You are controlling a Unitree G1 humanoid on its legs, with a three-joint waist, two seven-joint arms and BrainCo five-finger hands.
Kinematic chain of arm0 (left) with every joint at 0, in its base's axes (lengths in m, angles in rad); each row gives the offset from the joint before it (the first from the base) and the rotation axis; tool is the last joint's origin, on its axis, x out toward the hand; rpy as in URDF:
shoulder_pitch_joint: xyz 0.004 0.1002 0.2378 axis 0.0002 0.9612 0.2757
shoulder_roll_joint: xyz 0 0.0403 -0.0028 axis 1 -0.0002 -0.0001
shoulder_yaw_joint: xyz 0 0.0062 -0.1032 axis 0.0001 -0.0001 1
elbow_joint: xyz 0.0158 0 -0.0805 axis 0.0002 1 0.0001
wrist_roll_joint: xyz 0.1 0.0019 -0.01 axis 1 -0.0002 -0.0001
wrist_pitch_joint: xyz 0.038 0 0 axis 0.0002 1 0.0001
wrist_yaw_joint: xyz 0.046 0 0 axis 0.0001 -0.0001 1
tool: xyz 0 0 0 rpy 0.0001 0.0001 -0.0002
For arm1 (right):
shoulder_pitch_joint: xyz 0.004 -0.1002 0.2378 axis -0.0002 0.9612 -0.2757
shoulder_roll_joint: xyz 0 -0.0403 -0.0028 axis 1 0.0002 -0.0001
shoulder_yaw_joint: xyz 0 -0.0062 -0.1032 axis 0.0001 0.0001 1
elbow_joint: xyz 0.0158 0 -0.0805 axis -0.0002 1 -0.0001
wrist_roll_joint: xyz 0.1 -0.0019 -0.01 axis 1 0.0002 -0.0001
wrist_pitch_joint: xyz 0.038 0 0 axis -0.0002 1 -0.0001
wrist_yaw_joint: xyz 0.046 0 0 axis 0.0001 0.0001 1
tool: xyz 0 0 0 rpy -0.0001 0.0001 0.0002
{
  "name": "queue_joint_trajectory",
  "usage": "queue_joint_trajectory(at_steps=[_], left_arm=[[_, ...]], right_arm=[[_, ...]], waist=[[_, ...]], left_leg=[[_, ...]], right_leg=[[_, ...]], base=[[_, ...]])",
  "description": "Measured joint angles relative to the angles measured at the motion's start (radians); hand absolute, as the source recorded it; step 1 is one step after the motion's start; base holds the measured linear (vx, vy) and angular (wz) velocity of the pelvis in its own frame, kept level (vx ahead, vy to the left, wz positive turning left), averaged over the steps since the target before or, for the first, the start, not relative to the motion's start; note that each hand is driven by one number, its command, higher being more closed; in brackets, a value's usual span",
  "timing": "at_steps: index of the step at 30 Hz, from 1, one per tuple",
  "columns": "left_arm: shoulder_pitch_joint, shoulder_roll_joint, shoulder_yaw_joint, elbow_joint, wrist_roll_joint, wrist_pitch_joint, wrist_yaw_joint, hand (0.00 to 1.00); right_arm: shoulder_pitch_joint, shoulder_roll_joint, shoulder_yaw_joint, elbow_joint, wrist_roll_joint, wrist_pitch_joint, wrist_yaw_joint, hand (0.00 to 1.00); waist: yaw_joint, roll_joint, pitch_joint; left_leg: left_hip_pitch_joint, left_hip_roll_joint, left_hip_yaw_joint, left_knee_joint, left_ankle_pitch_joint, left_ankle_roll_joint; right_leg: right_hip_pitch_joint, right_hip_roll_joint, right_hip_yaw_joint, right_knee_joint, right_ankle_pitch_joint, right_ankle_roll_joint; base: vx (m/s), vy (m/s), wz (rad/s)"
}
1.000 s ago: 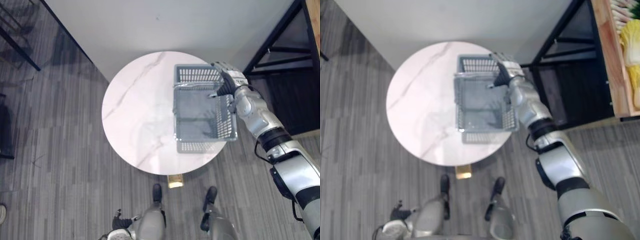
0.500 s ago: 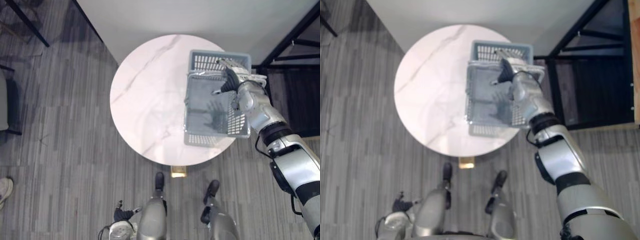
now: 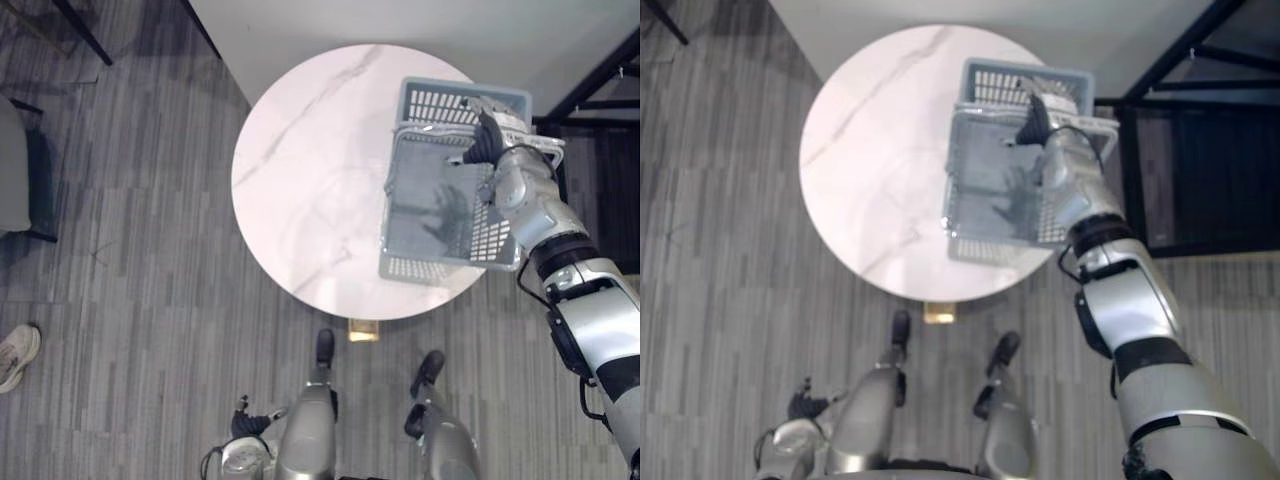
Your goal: Pick vegetable in the basket
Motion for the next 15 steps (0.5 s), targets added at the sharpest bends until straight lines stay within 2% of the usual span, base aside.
queue_joint_trajectory(at_steps=[15], left_arm=[[-0.003,0.011,-0.034,-0.028,0.004,0.003,0.004,0.00]], right_arm=[[0.020,-0.003,0.023,-0.001,-0.040,0.016,0.004,1.00]], waist=[[0.005,0.003,0.002]], left_leg=[[0.016,0.002,0.011,-0.004,0.003,0.000]], right_leg=[[0.005,0.001,0.015,0.000,0.000,0.000]], base=[[0.01,0.001,-0.02]])
